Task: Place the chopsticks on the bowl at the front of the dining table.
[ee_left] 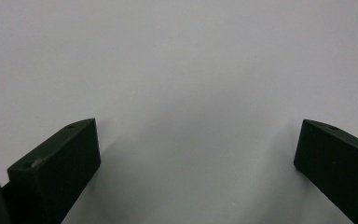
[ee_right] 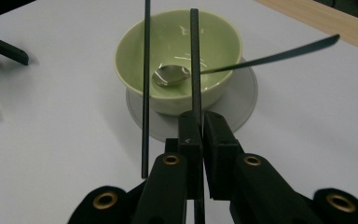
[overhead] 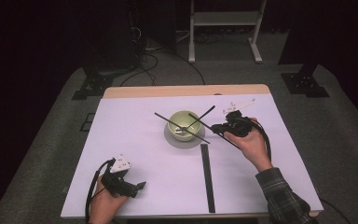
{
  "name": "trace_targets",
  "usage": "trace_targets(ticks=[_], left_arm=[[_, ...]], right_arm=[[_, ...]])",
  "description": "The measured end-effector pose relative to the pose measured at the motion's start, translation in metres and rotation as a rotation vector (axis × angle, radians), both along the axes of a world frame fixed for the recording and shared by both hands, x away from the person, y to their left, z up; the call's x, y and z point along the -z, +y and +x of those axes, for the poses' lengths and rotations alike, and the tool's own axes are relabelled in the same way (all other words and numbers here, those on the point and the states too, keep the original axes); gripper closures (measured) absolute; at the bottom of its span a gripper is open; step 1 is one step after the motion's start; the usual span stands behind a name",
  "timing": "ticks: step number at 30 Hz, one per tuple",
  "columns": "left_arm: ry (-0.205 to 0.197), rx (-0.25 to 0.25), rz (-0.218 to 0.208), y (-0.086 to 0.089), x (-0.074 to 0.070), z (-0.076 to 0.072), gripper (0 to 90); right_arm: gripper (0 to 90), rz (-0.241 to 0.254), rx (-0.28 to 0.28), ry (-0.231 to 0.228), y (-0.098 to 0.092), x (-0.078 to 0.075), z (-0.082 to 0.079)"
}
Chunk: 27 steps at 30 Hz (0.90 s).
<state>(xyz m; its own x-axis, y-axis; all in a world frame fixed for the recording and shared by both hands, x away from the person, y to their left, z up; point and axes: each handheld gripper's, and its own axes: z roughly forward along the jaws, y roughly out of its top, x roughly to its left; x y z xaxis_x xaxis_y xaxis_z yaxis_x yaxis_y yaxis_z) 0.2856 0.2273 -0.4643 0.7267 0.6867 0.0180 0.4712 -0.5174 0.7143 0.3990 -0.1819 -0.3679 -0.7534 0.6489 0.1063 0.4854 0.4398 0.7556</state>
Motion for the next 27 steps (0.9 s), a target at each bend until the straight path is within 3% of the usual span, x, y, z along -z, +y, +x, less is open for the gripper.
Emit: trace_targets(ticks=[13,27], left_arm=[[0.000,0.000,0.000,0.000,0.000,0.000,0.0],[0.003,0.000,0.000,0.000,0.000,0.000,0.0]], right_arm=[[85.7,0.001,-0.007,-0.004,0.029,-0.009,0.023],[85.6,0.003,-0.008,0.017,0.061,-0.002,0.048]])
